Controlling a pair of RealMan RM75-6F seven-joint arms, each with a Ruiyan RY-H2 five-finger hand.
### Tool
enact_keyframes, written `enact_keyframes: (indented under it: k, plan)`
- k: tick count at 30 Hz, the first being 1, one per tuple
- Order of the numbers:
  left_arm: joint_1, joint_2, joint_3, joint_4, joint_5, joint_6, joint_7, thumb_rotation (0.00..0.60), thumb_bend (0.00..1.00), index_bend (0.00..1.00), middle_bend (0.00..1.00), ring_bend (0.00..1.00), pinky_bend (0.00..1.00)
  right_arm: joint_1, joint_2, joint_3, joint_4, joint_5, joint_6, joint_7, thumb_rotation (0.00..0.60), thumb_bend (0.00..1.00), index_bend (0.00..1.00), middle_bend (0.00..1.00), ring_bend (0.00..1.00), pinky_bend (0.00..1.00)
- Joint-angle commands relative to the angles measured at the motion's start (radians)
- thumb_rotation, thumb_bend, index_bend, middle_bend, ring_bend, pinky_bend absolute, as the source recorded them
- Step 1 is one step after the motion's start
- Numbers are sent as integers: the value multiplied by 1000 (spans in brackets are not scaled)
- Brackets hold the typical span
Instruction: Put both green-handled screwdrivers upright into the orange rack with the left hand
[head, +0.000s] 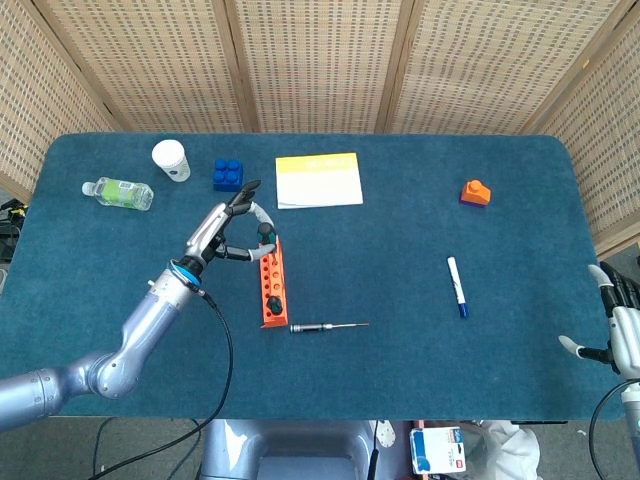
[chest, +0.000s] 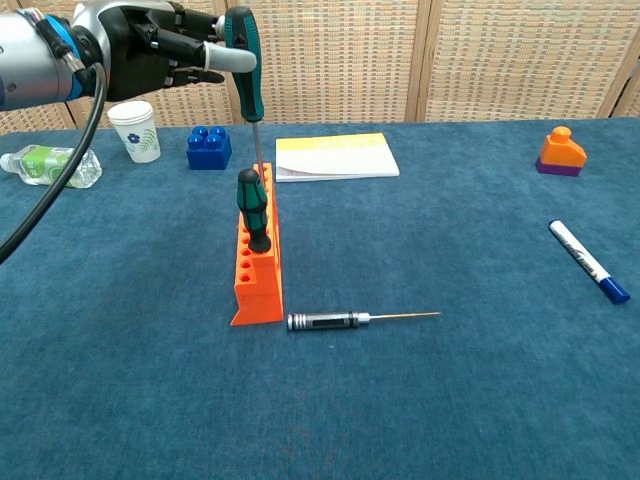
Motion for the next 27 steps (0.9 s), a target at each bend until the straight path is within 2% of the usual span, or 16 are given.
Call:
enact_keyframes:
  k: [1,16,27]
  plan:
    - [-1,-19,12,23,-1,-9,-2,600,386,679,0,0,0,0,0,-1,0,-1,-1,0,600,0,0,0,0,0]
    - [-3,-131,55,169,20,-45,-13,600,386,679,0,0,0,4,-3,0,4,6,-11,-6,600,0,0,0,0,0]
    - [-3,-146,55,192,29,-63,-3,600,386,677,0,0,0,4,-2,0,4,6,-13,-1,600,0,0,0,0,0]
